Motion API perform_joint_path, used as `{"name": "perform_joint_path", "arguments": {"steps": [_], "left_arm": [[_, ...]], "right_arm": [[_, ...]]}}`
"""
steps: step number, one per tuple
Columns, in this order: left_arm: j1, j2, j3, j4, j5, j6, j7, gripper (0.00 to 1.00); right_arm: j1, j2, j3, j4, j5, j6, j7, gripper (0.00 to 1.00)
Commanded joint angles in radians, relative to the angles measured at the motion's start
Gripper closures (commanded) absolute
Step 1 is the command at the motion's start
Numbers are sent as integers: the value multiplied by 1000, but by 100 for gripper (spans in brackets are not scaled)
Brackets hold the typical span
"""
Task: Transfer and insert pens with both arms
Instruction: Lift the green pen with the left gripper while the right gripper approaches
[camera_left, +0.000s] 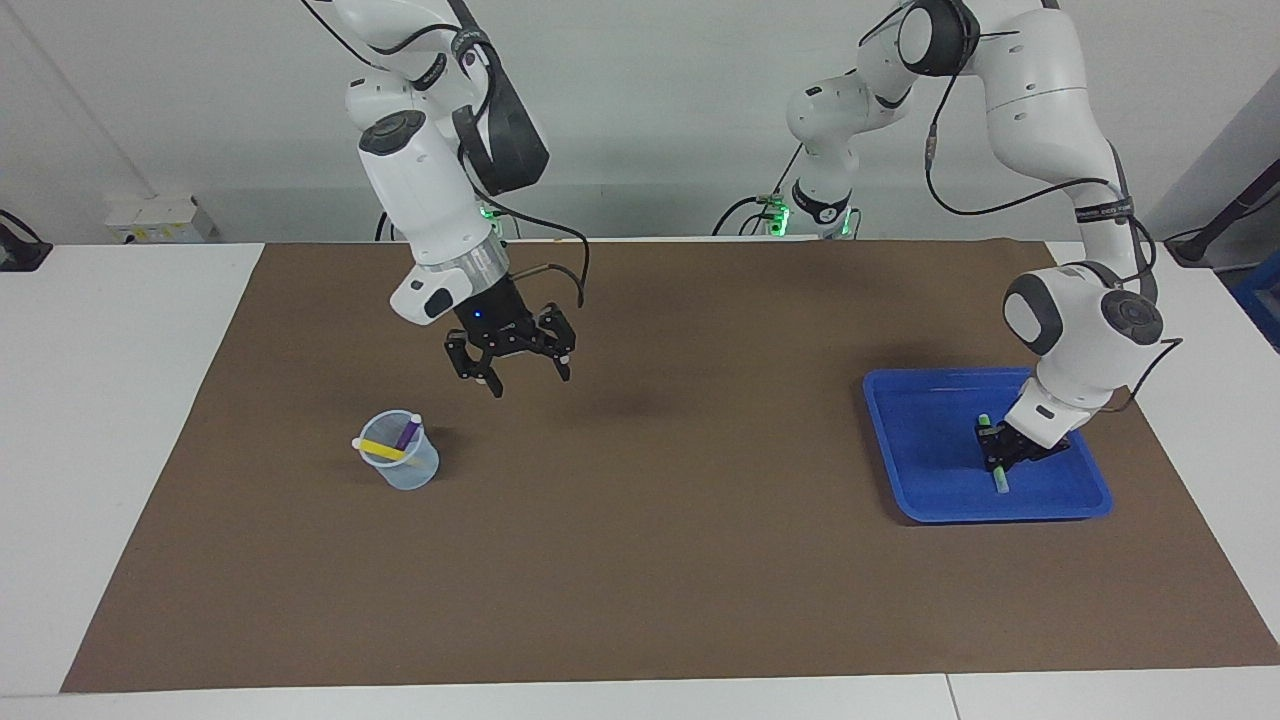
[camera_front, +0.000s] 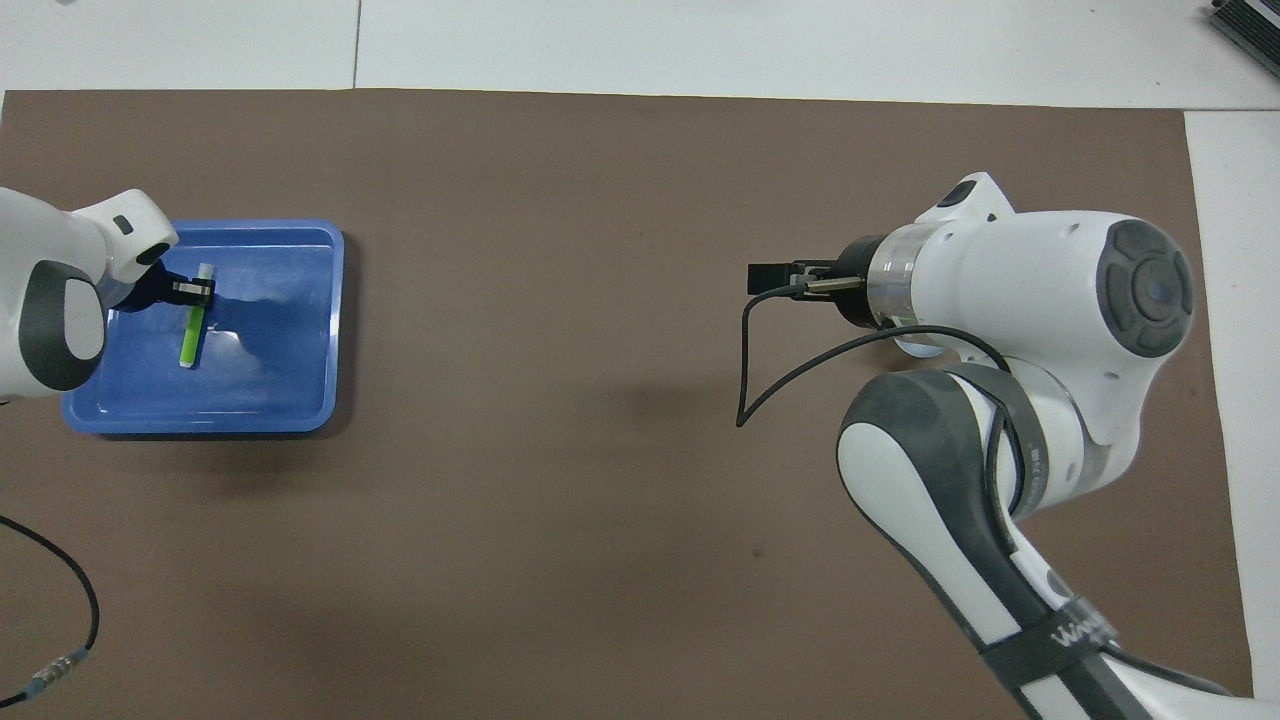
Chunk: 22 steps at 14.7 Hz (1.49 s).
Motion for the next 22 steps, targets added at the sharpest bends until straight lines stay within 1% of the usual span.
{"name": "perform_joint_path", "arguments": {"steps": [1,4,6,8,10,12,14,17,20,22], "left_arm": [[-2,-3,-3,38,16,-71,10,100],[-15,2,-1,66,16,-60,7,100],[-9,2,-6,67,5,-86,10,100],[-24,2,-6,77,-3,-120,4,100],[-26,1,-9,93,-68,-181,-2,100],[-44,2,-6,129,-72,-241,-4,100],[-84,-1,-3,158,-76,-318,-16,100],[-82,-27,-11,155,-93,-390,-167,100],[-122,-110,-12,130,-132,-491,-381,100],[-165,-131,-11,129,-132,-553,-410,100]], "right_arm": [[12,26,7,25,39,15,38,0],[58,35,5,52,117,33,157,0],[80,58,7,52,165,91,220,0],[86,58,7,54,219,98,240,0],[97,58,5,54,282,101,242,0],[118,60,5,54,332,125,271,0],[160,72,5,57,339,165,332,0],[187,80,5,57,339,185,371,0],[187,80,5,57,331,184,371,0],[193,80,5,57,332,177,372,0]]}}
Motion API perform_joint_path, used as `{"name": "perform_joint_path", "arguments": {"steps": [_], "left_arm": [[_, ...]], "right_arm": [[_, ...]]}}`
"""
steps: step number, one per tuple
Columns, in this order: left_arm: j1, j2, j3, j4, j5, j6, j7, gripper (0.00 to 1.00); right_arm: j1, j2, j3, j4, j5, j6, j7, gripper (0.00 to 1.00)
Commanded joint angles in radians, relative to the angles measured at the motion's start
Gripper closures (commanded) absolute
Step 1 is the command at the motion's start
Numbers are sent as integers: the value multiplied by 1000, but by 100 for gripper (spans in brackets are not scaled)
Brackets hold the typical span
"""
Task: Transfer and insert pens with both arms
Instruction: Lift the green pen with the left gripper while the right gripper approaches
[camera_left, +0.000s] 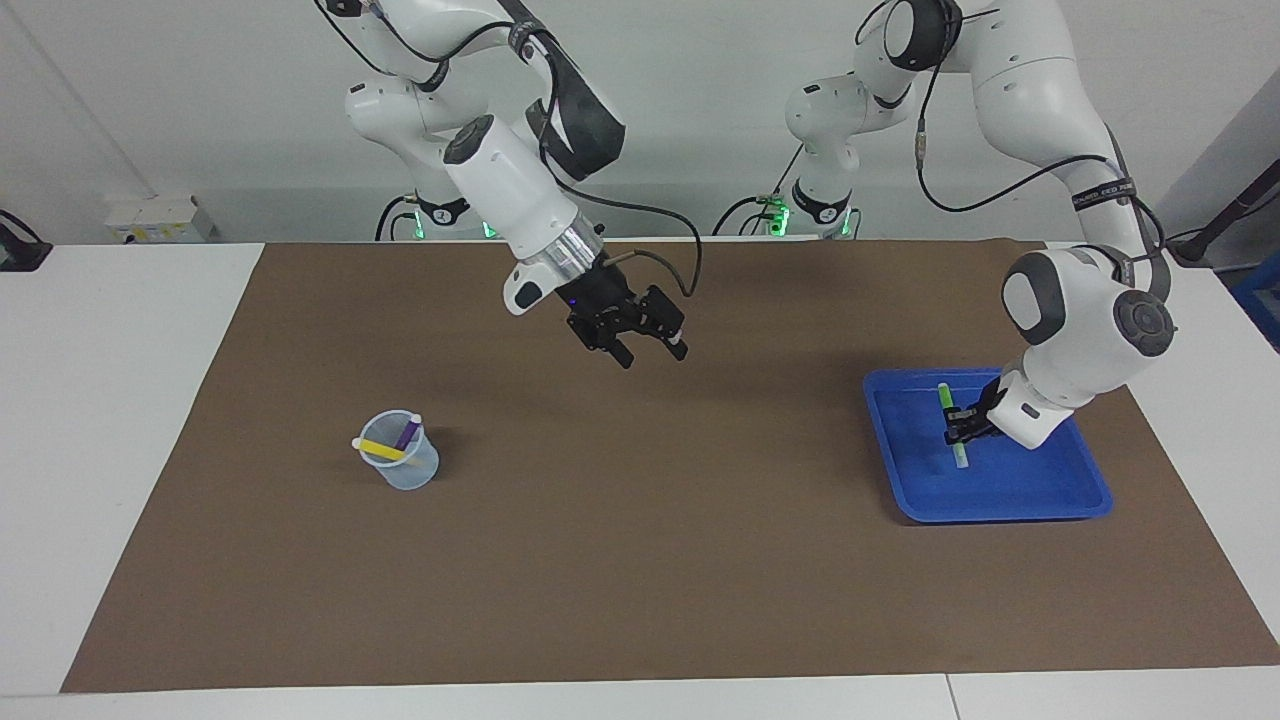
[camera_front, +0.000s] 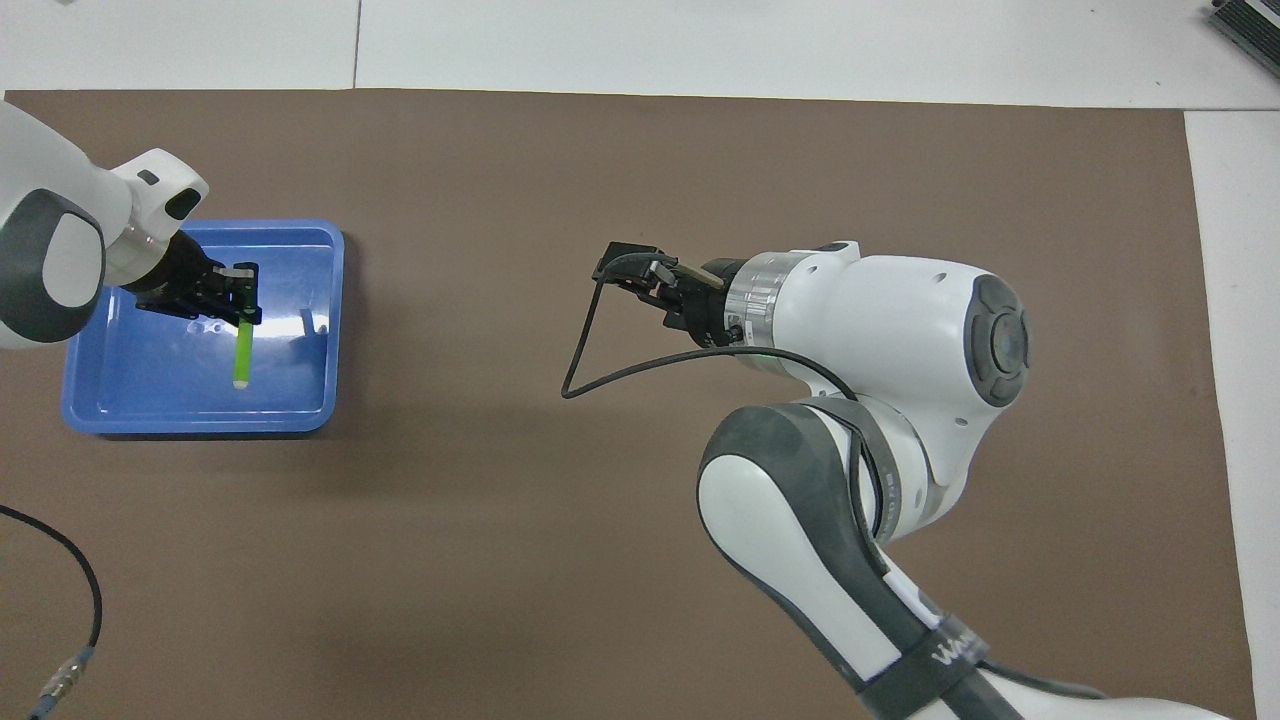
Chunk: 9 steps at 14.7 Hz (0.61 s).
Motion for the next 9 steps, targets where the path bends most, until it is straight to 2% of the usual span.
{"name": "perform_joint_path", "arguments": {"steps": [1,2,6,9], "left_arm": [[-58,-55,13,-33,-14,-67,-71,100],[-59,-62,13,-47,-29,-68,-115,100],[-56,-88,13,-99,-222,-85,-311,100],[-100,-98,11,-125,-349,-71,-593,100]], "right_arm": [[1,13,5,20,16,-3,4,0],[0,13,5,20,10,-6,3,0],[-8,2,3,20,8,-20,-7,0],[-17,-16,3,17,9,-52,6,0]]}}
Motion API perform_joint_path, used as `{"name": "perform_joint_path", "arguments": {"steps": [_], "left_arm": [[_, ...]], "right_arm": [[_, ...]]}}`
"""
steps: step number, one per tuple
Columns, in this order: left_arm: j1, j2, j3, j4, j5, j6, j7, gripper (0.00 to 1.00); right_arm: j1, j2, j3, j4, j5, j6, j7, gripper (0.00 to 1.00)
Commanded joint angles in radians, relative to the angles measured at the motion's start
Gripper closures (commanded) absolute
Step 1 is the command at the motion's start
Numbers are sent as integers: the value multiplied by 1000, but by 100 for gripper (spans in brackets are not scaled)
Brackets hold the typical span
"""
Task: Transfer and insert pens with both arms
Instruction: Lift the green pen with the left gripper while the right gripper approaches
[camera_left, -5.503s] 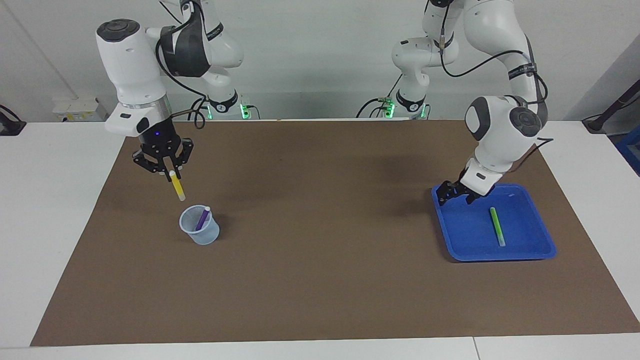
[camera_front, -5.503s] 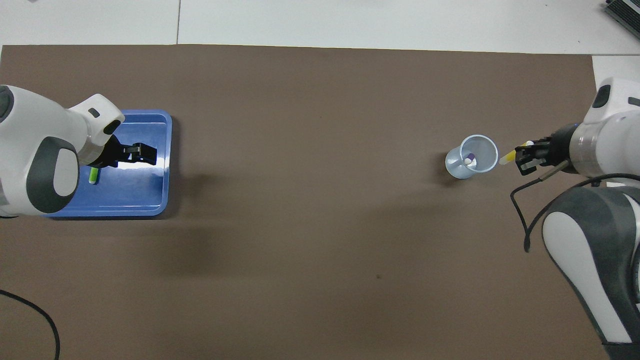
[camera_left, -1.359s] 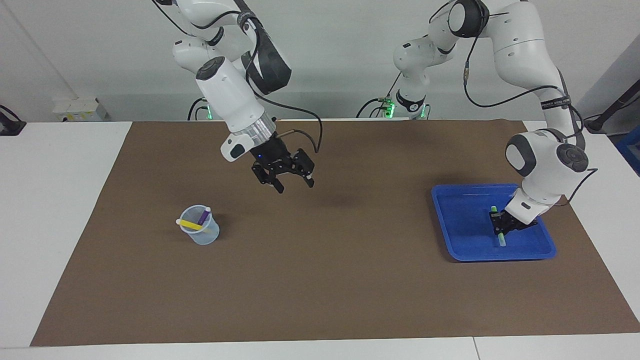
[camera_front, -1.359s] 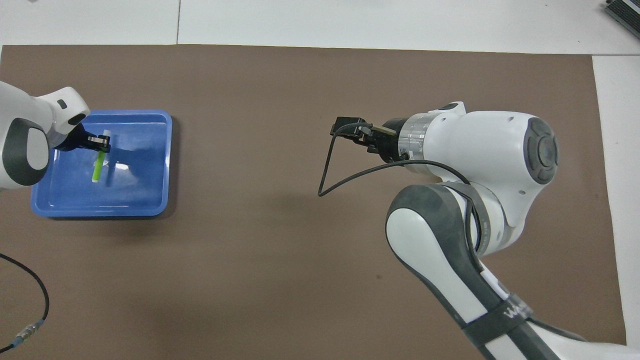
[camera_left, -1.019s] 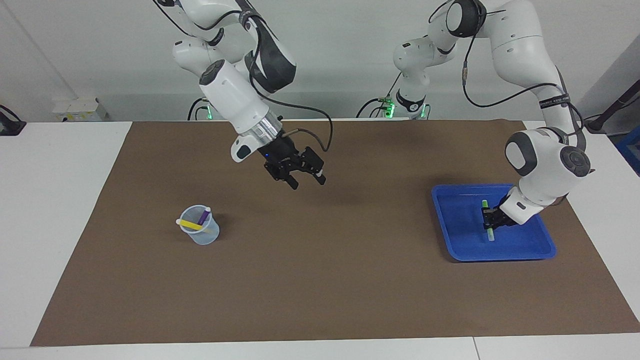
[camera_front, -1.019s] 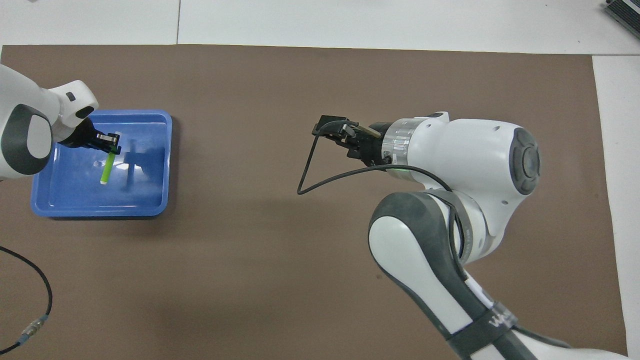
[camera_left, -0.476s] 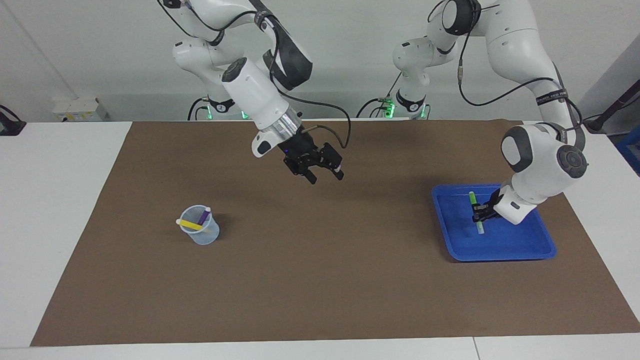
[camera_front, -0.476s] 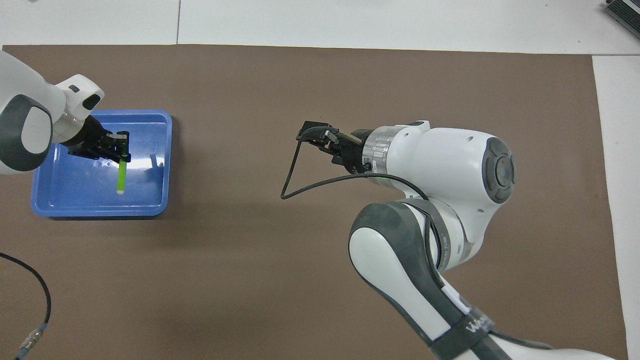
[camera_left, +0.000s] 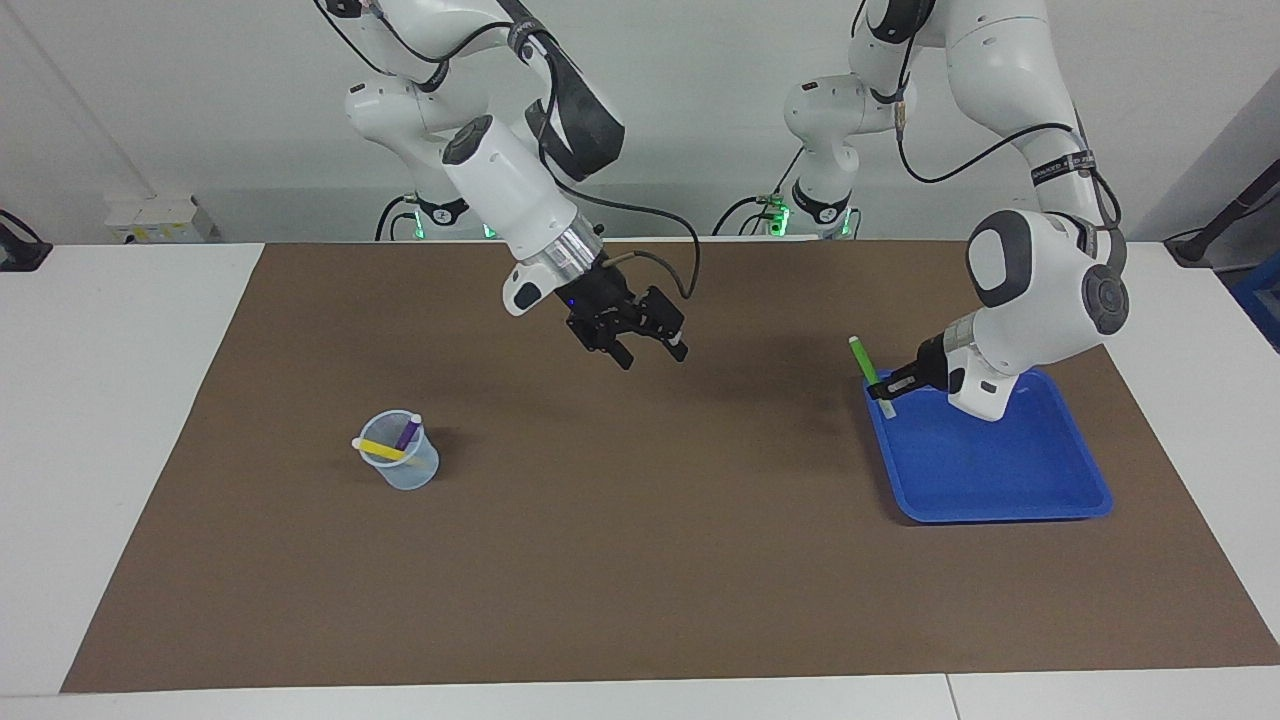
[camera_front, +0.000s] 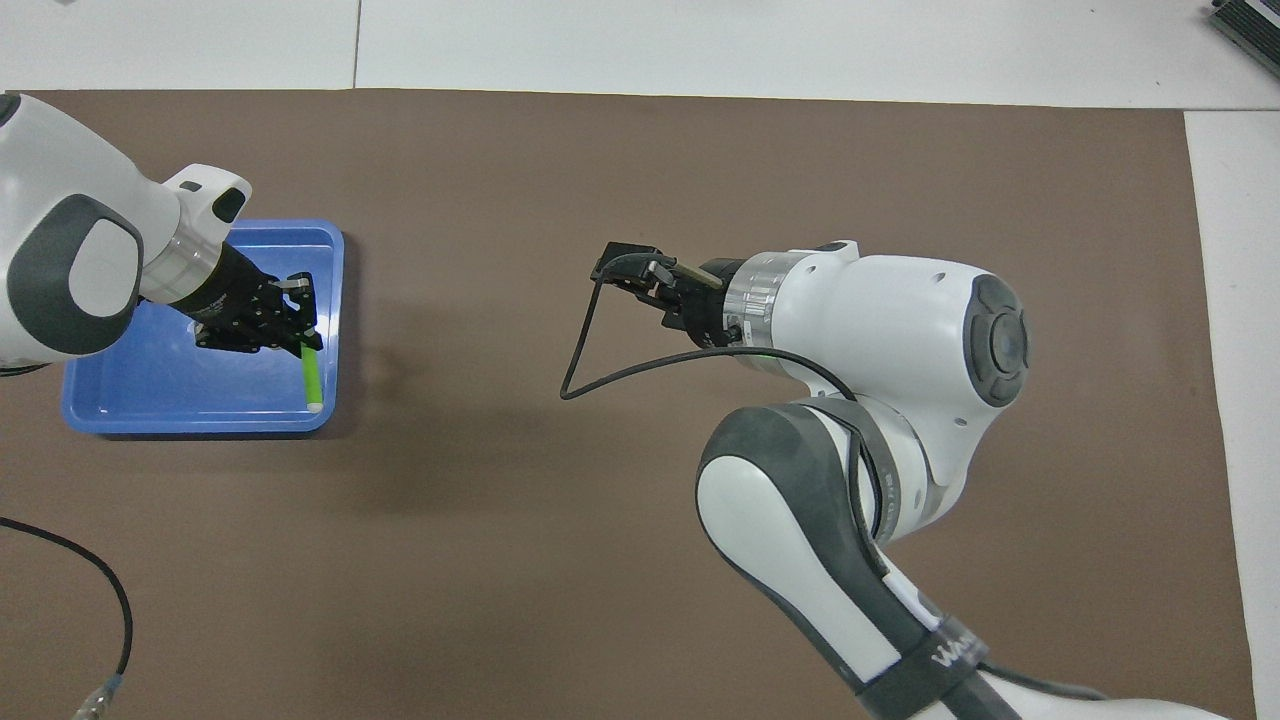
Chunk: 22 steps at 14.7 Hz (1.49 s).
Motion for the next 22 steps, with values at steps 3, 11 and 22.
{"name": "perform_joint_path", "arguments": {"steps": [3,11,22], "left_arm": [[-96,-42,11,-47,-150,12,-313,100],[-121,-44,9,-50,-426,59,-549,100],[-251,-44,-15,-26,-490,165,-815,100]], "right_arm": [[-18,-27,4,-4,11,-50,22,0],[-1,-55,4,-47,9,-50,76,8],[33,-49,6,-46,8,-31,157,18]]}}
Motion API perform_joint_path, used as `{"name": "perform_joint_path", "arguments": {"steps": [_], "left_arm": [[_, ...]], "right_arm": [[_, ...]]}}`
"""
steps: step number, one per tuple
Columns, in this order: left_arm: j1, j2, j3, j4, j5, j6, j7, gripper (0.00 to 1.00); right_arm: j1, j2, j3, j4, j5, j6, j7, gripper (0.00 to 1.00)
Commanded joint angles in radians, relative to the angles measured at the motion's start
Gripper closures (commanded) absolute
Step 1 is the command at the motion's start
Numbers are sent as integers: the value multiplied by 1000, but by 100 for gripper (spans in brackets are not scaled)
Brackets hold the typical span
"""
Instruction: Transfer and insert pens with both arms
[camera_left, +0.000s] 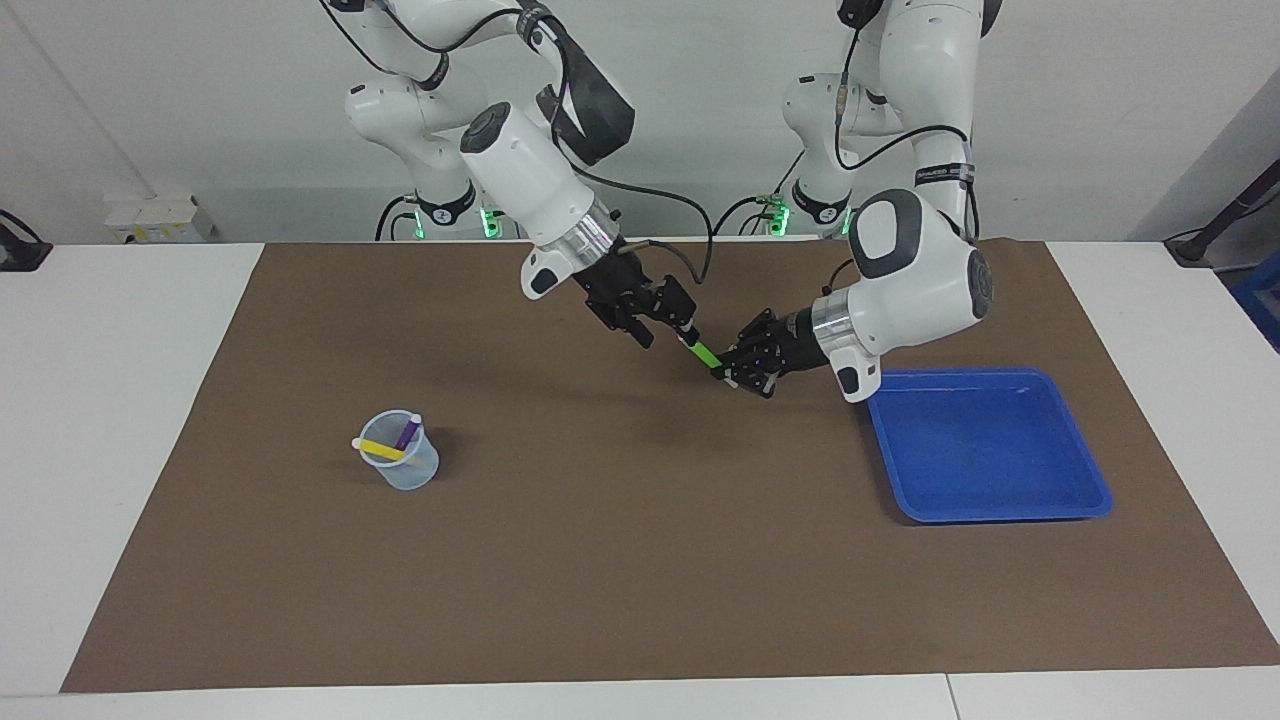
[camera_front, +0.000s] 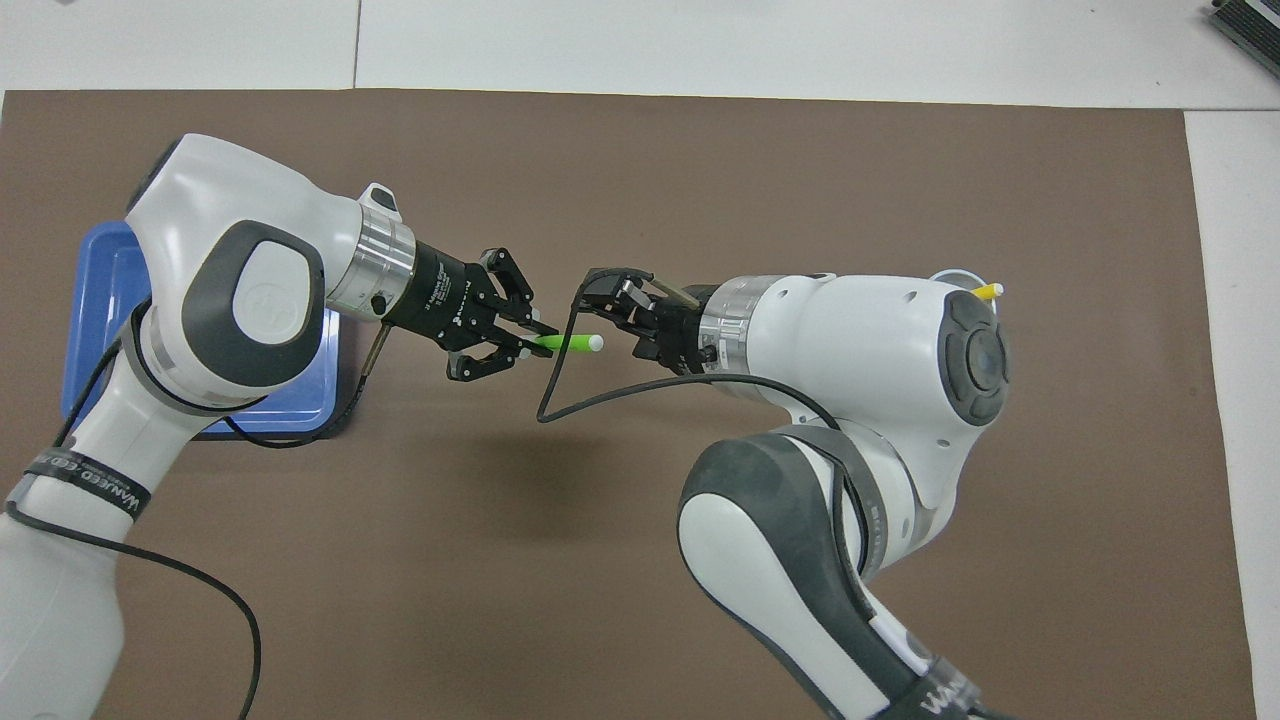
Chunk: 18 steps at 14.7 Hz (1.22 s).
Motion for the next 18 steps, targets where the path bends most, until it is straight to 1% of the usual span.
{"name": "perform_joint_path", "arguments": {"steps": [1,4,7,8,9,10,11,12,17,18], "left_arm": [[-8,-20,8,-14,-49,18,-41,100],[-8,-20,8,-14,-51,18,-57,100],[-9,-20,8,-15,-51,18,-62,100],[-8,-20,8,-15,-50,18,-62,100],[-8,-20,8,-15,-50,18,-62,100],[-8,-20,8,-15,-50,18,-62,100],[-9,-20,8,-15,-50,20,-62,100],[-9,-21,8,-15,-50,20,-62,100],[-9,-21,10,-21,-45,21,-58,100],[-9,-23,11,-26,-42,23,-51,66]], "right_arm": [[13,-21,1,-25,8,8,15,22],[16,-21,1,-25,5,6,13,40],[16,-21,0,-25,0,6,7,53],[16,-19,0,-25,0,6,6,59],[16,-19,0,-25,0,5,4,69],[16,-19,0,-25,0,5,3,82],[15,-19,0,-25,0,5,-2,96],[13,-19,0,-25,0,5,-5,100],[4,-19,0,-25,0,-3,-20,100],[2,-18,-2,-25,0,-3,-22,100]]}}
